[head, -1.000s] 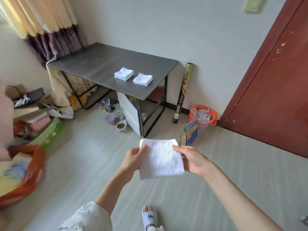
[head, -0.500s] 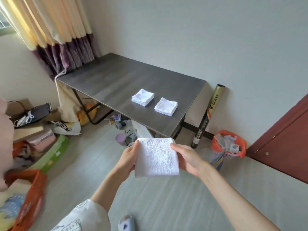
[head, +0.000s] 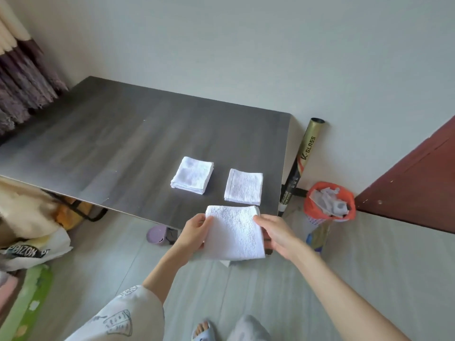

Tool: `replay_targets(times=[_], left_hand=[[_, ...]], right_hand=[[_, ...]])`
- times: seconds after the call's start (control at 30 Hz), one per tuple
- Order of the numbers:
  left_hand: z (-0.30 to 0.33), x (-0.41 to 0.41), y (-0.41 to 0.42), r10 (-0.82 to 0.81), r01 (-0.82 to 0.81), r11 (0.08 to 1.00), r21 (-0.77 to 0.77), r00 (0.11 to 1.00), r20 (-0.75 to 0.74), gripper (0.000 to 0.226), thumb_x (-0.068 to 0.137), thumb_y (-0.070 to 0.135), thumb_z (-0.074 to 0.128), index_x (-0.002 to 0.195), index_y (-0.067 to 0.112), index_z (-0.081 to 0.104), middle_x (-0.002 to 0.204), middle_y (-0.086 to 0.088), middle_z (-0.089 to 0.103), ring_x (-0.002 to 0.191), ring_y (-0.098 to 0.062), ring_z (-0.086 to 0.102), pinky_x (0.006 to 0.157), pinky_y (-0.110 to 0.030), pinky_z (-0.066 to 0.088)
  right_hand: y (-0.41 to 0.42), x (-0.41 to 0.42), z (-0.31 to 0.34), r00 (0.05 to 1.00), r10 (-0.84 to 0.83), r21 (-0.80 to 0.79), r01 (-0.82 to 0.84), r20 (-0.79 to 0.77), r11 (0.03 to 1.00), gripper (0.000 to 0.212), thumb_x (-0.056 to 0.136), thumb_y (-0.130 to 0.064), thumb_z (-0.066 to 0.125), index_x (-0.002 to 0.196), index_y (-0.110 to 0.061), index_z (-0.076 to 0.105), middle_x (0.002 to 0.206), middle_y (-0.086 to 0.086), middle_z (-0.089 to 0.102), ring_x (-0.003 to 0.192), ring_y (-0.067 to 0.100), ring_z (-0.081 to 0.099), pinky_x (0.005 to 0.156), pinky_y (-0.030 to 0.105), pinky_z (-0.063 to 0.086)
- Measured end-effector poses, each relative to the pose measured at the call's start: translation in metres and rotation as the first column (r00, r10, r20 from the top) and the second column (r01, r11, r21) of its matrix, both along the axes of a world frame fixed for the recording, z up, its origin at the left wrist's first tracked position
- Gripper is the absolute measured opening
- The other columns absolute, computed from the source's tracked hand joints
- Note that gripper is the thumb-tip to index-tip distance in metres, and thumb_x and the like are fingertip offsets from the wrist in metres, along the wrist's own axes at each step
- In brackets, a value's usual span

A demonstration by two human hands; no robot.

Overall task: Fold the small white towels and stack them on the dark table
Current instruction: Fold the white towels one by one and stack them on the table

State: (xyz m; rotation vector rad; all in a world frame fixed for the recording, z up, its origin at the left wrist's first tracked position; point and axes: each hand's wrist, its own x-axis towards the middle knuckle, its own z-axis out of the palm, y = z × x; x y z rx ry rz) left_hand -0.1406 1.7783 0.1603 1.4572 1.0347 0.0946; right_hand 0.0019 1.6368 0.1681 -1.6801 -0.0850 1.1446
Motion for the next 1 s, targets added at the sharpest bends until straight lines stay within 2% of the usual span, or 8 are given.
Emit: replay_targets(times=[0.1, 0.17, 0.27, 0.37, 0.53, 0.67, 0.83, 1.0], left_hand=[[-0.008, 0.037, 0.027, -0.062, 0.062, 0.998, -0.01, 0.998, -0.021, 0.02, 0.096, 0.026, 0.046, 0.09, 0.011, 0.057, 0.075, -0.003, 0.052, 0.066, -0.016, 0.054, 0.054, -0.027, 0.051], [-0.016, 0.061, 0.045, -0.086, 0.086, 0.996, -0.022, 0.996, -0.036, 0.023, 0.097, 0.027, 0.044, 0.102, 0.009, 0.058, 0.09, -0.009, 0.06, 0.082, -0.021, 0.061, 0.064, -0.033, 0.057], [-0.032, 0.098, 0.068, -0.099, 0.097, 0.995, -0.028, 0.993, -0.058, 0.025, 0.097, 0.027, 0.042, 0.107, 0.008, 0.056, 0.103, -0.012, 0.062, 0.096, -0.024, 0.063, 0.074, -0.038, 0.058], [-0.048, 0.134, 0.084, -0.113, 0.11, 0.993, -0.033, 0.99, -0.087, 0.025, 0.097, 0.025, 0.042, 0.11, 0.008, 0.056, 0.104, -0.013, 0.062, 0.096, -0.025, 0.063, 0.076, -0.041, 0.058], [-0.073, 0.174, 0.105, -0.133, 0.134, 0.991, -0.001, 0.978, -0.162, 0.017, 0.094, 0.025, 0.046, 0.105, 0.017, 0.057, 0.101, -0.01, 0.064, 0.097, -0.028, 0.062, 0.078, -0.048, 0.057], [-0.087, 0.186, 0.117, -0.154, 0.162, 0.986, 0.025, 0.965, -0.211, 0.015, 0.093, 0.028, 0.047, 0.099, 0.021, 0.059, 0.093, -0.007, 0.065, 0.094, -0.028, 0.063, 0.079, -0.048, 0.056], [-0.098, 0.193, 0.128, -0.191, 0.2, 0.98, 0.021, 0.96, -0.204, 0.012, 0.093, 0.025, 0.049, 0.098, 0.02, 0.059, 0.089, -0.008, 0.065, 0.089, -0.03, 0.064, 0.076, -0.048, 0.057], [-0.106, 0.197, 0.134, -0.219, 0.23, 0.973, 0.027, 0.952, -0.212, 0.015, 0.093, 0.026, 0.05, 0.101, 0.018, 0.061, 0.092, -0.005, 0.066, 0.086, -0.025, 0.063, 0.072, -0.041, 0.058]], right_hand=[[0.021, 0.03, -0.011, 0.998, -0.057, -0.058, 0.059, 0.029, 0.997, 0.018, 0.095, -0.018, 0.051, 0.102, -0.008, 0.064, 0.094, 0.005, 0.068, 0.082, 0.018, 0.064, 0.075, 0.037, 0.054], [0.036, 0.052, -0.018, 0.997, -0.067, -0.084, 0.071, 0.042, 0.994, 0.017, 0.095, -0.017, 0.05, 0.101, -0.008, 0.064, 0.091, 0.004, 0.067, 0.078, 0.016, 0.063, 0.07, 0.034, 0.054], [0.057, 0.086, -0.031, 0.994, -0.099, -0.117, 0.103, 0.042, 0.988, 0.016, 0.095, -0.014, 0.049, 0.095, -0.007, 0.064, 0.088, 0.004, 0.066, 0.076, 0.018, 0.061, 0.069, 0.033, 0.053], [0.074, 0.116, -0.048, 0.993, -0.11, -0.153, 0.114, 0.033, 0.982, 0.022, 0.092, -0.013, 0.048, 0.101, 0.004, 0.059, 0.087, 0.009, 0.061, 0.077, 0.021, 0.057, 0.07, 0.034, 0.051], [0.095, 0.145, -0.067, 0.987, -0.164, -0.204, 0.162, 0.007, 0.966, 0.018, 0.093, -0.01, 0.045, 0.088, -0.008, 0.063, 0.089, 0.009, 0.061, 0.079, 0.021, 0.057, 0.069, 0.033, 0.053], [0.107, 0.156, -0.081, 0.985, -0.174, -0.242, 0.165, -0.015, 0.956, 0.022, 0.092, -0.009, 0.045, 0.102, 0.003, 0.06, 0.09, 0.012, 0.059, 0.079, 0.022, 0.057, 0.071, 0.034, 0.052], [0.114, 0.158, -0.095, 0.98, -0.2, -0.303, 0.194, 0.009, 0.933, 0.022, 0.093, -0.01, 0.045, 0.101, 0.003, 0.061, 0.091, 0.012, 0.059, 0.081, 0.023, 0.056, 0.079, 0.04, 0.053], [0.118, 0.156, -0.1, 0.978, -0.191, -0.357, 0.207, 0.08, 0.911, 0.018, 0.094, -0.013, 0.044, 0.101, -0.012, 0.061, 0.101, 0.007, 0.062, 0.096, 0.024, 0.06, 0.089, 0.044, 0.053]])
